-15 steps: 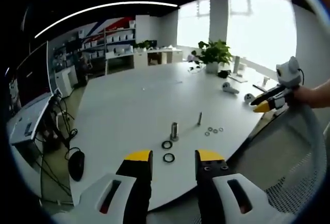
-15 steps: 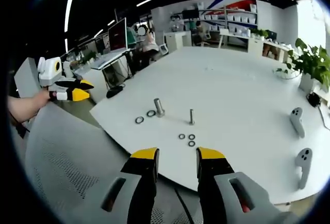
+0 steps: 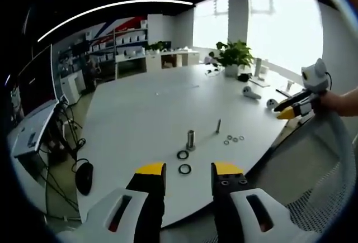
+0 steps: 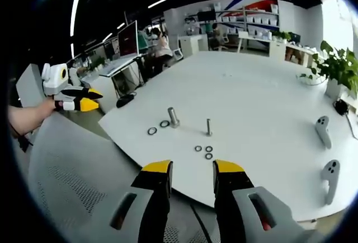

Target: Place the washer onto the threaded stud by aligning its center hole with the stud, sliding it down to the base, and recovering from edge contact or off-axis alignment until the washer reaches the visible bottom stop.

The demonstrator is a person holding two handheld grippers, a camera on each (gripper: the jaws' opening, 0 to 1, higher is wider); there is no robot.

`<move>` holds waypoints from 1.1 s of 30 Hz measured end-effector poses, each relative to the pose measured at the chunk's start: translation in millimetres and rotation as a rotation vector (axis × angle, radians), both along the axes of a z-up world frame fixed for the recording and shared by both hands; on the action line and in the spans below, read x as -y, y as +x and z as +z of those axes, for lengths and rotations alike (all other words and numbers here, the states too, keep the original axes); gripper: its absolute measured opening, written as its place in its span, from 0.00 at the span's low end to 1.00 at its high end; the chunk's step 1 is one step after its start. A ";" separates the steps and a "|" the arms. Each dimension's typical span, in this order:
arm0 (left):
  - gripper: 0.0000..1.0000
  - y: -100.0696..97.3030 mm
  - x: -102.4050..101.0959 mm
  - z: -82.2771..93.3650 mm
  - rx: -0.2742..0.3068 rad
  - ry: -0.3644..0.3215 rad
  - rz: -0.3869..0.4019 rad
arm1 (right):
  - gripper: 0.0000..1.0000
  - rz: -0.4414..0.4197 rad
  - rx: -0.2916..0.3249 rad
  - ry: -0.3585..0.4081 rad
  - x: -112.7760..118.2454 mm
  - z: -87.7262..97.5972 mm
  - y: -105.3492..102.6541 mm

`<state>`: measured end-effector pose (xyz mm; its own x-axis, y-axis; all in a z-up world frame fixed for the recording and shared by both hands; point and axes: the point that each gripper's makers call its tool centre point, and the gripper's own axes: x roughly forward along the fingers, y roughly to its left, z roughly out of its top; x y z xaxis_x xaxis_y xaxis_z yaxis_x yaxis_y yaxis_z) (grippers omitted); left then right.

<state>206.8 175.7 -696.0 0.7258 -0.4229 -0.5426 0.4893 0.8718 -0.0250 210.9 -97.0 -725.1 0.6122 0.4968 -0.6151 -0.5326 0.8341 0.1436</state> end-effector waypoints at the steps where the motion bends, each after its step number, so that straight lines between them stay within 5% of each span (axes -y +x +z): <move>1: 0.30 0.1 -0.5 -0.4 -0.001 0.000 0.002 | 0.30 -0.003 0.000 0.001 0.3 0.1 0.2; 33: 0.28 -2.6 -0.5 -7.9 -0.040 0.015 -0.012 | 0.28 -0.034 0.000 0.017 2.8 1.5 2.9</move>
<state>204.2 176.2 -703.9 0.6983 -0.4227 -0.5777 0.4981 0.8665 -0.0320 213.8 -99.7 -723.6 0.6289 0.4865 -0.6064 -0.5042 0.8490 0.1582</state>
